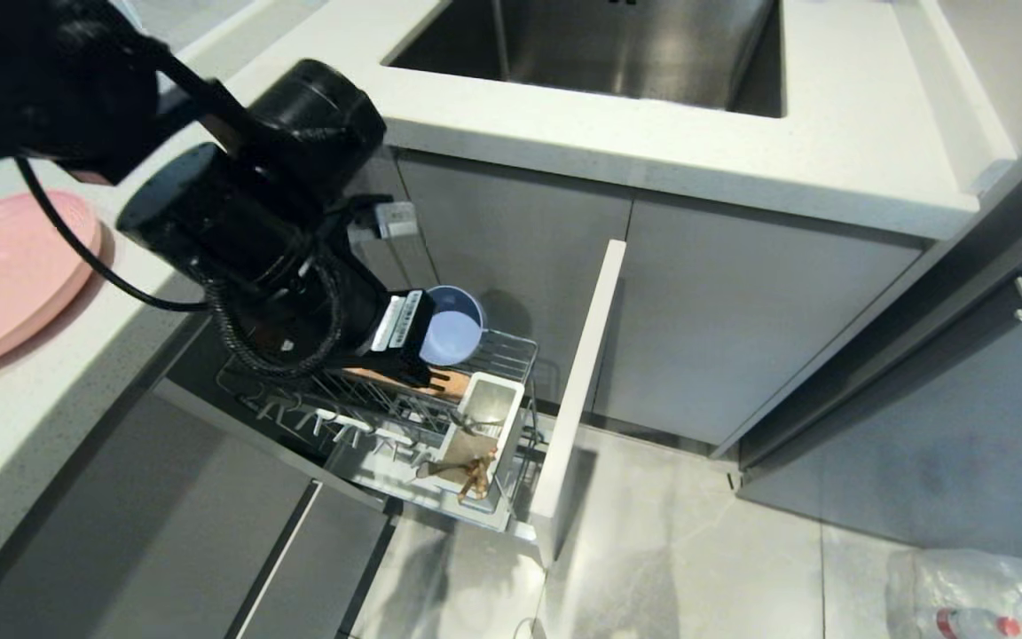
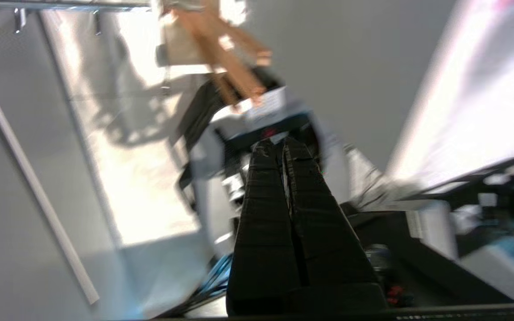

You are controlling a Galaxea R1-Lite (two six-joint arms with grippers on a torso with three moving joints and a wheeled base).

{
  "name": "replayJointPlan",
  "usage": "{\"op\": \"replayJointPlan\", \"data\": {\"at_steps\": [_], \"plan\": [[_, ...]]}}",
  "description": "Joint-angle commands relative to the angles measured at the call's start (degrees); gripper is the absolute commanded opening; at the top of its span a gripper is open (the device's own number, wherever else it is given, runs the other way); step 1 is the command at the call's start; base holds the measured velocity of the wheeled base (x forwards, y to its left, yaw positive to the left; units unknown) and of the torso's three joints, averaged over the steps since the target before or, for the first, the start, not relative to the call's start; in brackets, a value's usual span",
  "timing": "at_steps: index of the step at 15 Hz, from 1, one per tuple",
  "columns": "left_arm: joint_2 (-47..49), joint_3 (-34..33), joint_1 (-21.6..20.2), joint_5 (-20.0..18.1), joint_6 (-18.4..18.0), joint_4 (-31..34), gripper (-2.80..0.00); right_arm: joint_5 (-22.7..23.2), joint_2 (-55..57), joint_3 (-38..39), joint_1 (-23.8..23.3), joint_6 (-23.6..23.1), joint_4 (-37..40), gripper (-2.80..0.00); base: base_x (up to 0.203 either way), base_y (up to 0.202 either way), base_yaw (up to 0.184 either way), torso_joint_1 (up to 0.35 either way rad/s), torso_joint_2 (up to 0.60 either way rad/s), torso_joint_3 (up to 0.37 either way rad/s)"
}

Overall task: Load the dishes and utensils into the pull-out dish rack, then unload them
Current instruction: Pick up the plate and place it in the cupboard

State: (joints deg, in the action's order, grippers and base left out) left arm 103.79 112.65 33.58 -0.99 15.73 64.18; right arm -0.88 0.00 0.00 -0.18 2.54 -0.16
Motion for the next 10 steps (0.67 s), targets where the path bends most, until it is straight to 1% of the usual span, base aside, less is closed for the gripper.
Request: {"op": "replayJointPlan", "data": {"at_steps": [1, 2, 4, 7, 9, 10], "plan": [[-5.4, 0.0, 1.3, -0.1, 1.5, 0.0, -2.80, 0.0, 0.0, 0.0, 0.0, 0.0, 0.0, -2.80, 0.000, 0.000, 0.000, 0.000, 0.00, 0.000], [-6.9, 0.0, 2.0, -0.1, 3.0, -0.6, -2.80, 0.0, 0.0, 0.0, 0.0, 0.0, 0.1, -2.80, 0.000, 0.000, 0.000, 0.000, 0.00, 0.000], [-10.5, 0.0, 2.9, -0.2, 6.6, -3.9, -2.80, 0.0, 0.0, 0.0, 0.0, 0.0, 0.0, -2.80, 0.000, 0.000, 0.000, 0.000, 0.00, 0.000], [-16.3, 0.0, 2.8, -0.2, 11.5, -9.5, -2.80, 0.0, 0.0, 0.0, 0.0, 0.0, 0.0, -2.80, 0.000, 0.000, 0.000, 0.000, 0.00, 0.000], [-20.1, 0.0, 0.5, -0.1, 12.6, -12.3, -2.80, 0.0, 0.0, 0.0, 0.0, 0.0, 0.0, -2.80, 0.000, 0.000, 0.000, 0.000, 0.00, 0.000], [-21.7, -0.1, -2.0, -0.1, 12.8, -13.8, -2.80, 0.0, 0.0, 0.0, 0.0, 0.0, 0.0, -2.80, 0.000, 0.000, 0.000, 0.000, 0.00, 0.000]]}}
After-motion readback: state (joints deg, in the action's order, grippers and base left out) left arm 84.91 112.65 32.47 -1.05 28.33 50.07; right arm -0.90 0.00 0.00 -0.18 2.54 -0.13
